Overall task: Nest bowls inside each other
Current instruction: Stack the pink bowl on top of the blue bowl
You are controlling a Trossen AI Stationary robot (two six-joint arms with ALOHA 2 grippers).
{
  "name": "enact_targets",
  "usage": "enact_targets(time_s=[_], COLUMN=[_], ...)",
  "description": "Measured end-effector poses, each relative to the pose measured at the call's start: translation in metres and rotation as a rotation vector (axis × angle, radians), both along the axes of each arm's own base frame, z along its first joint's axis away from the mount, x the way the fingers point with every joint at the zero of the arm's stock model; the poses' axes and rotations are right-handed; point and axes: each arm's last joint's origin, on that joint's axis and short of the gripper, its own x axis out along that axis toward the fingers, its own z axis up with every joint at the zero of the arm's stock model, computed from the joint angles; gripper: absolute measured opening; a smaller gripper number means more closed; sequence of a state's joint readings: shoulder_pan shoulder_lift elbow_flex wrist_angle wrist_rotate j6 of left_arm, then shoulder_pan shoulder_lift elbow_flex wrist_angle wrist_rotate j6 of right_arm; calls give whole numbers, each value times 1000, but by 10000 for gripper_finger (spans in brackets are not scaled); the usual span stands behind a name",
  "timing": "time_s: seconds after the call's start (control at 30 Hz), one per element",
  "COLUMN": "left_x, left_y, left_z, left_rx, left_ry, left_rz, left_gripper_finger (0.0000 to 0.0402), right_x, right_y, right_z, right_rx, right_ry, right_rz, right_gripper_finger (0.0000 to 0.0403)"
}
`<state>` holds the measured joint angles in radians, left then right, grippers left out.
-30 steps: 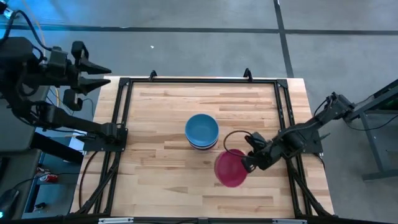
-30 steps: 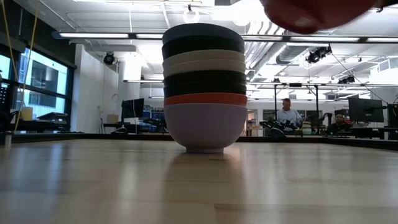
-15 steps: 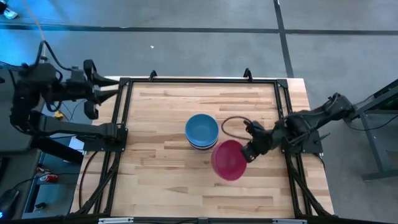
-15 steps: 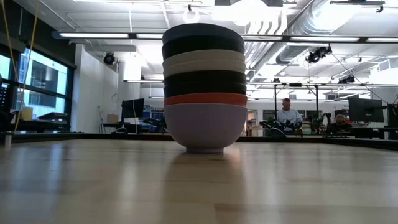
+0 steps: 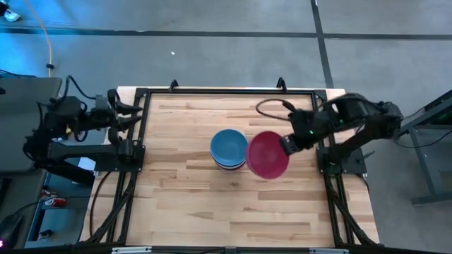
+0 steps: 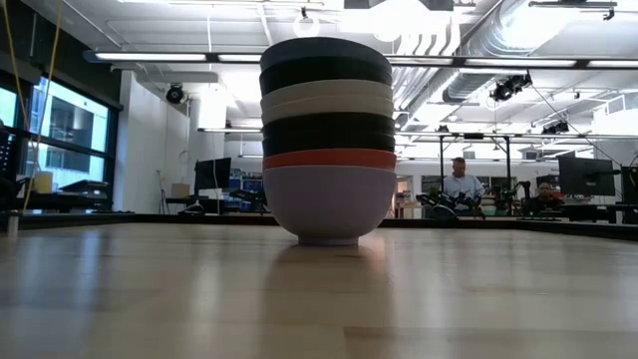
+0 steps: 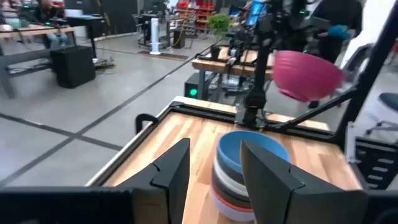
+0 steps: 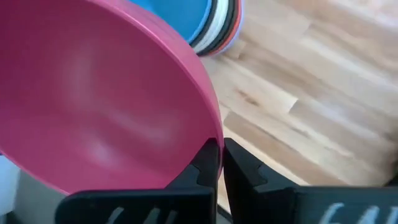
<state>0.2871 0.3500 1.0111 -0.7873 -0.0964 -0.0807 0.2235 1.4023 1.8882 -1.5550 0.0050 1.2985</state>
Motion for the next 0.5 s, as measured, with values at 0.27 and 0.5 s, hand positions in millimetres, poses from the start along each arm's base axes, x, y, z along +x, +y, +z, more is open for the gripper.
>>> enact_targets(time_s=[0.27,0.5], left_x=[9,10], left_y=[2,2], left_z=[-19,-24], left_rx=[-9,-8], left_ry=[23,63], left_rz=[-13,-18], left_gripper_finger=[131,131], right_x=[31,56], right_y=[-21,-38], right_z=[10,-5], right_rx=[8,14], right_ry=[-19,37], right_rz=[37,65], right_gripper_finger=[0,0])
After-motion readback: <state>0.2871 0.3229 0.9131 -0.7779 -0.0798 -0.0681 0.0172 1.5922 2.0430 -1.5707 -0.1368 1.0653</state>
